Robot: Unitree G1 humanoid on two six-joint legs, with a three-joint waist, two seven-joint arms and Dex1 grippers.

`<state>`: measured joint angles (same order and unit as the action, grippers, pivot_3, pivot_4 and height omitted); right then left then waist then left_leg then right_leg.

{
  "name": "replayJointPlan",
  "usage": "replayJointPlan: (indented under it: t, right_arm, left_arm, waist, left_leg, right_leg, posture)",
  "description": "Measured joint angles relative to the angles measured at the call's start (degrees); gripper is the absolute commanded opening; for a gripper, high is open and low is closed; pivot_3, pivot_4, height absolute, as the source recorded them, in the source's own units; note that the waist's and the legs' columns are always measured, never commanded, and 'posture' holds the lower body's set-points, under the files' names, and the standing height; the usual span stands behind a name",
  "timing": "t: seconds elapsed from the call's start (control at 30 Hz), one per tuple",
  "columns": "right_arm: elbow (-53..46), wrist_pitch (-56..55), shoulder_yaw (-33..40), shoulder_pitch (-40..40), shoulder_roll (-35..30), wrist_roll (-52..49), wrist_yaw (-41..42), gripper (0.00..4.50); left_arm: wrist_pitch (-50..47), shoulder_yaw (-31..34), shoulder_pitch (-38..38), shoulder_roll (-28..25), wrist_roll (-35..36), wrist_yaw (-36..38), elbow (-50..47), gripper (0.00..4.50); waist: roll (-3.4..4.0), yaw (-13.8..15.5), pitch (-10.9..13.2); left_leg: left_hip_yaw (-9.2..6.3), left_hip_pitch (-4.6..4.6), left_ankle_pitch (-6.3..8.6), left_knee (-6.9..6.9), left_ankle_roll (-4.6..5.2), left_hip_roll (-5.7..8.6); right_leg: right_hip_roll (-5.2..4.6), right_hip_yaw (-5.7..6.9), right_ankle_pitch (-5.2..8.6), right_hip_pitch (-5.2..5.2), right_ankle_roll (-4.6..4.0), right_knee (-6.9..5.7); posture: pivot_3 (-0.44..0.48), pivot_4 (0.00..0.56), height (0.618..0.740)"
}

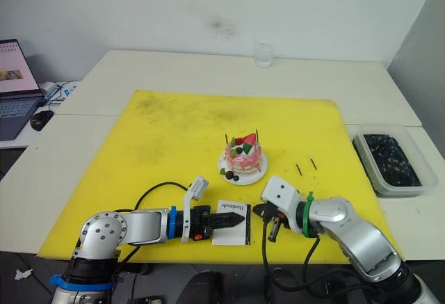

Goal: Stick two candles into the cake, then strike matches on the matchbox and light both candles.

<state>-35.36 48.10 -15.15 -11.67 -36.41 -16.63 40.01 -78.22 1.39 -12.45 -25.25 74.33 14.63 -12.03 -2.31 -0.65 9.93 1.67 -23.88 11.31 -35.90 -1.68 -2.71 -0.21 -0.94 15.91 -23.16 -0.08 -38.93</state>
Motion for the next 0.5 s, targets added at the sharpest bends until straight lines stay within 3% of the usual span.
replayJointPlan:
  t: [0.2, 0.37, 0.5]
  right_arm:
    - [-7.2, 0.9, 12.3, 6.3, -0.8, -4.6, -1.4, 0.0]
    - [-10.3, -0.2, 22.8, 13.0, 1.3, -7.9, -3.5, 0.0]
    - [-9.7, -5.0, 22.7, 14.5, 6.0, -5.8, -8.2, 1.32]
  left_arm:
    - [1.3, 1.9, 2.1, -3.1, 1.3, 7.8, -3.3, 0.05]
    - [4.4, 3.9, 2.1, -9.1, 1.2, 15.7, -9.7, 0.05]
    - [6.3, 3.2, 1.9, -11.3, -0.5, 19.9, -11.8, 0.0]
  waist:
    - [0.0, 0.0, 0.1]
    - [0.02, 0.1, 0.1]
    - [0.03, 0.0, 0.1]
  left_leg:
    - [-0.06, -0.14, 0.09, 0.21, -0.14, -0.04]
    - [-0.04, -0.17, 0.15, 0.23, -0.24, -0.01]
    - [0.0, -0.14, 0.16, 0.2, -0.23, -0.01]
  right_leg:
    - [0.04, 0.12, 0.12, -0.12, 0.09, 0.01]
    - [0.0, 0.12, 0.24, -0.11, 0.1, 0.07]
    - [-0.03, 0.06, 0.3, -0.1, -0.01, 0.08]
  posture:
    - [0.0, 0.15, 0.74]
    - [0.0, 0.15, 0.74]
    - [0.0, 0.15, 0.74]
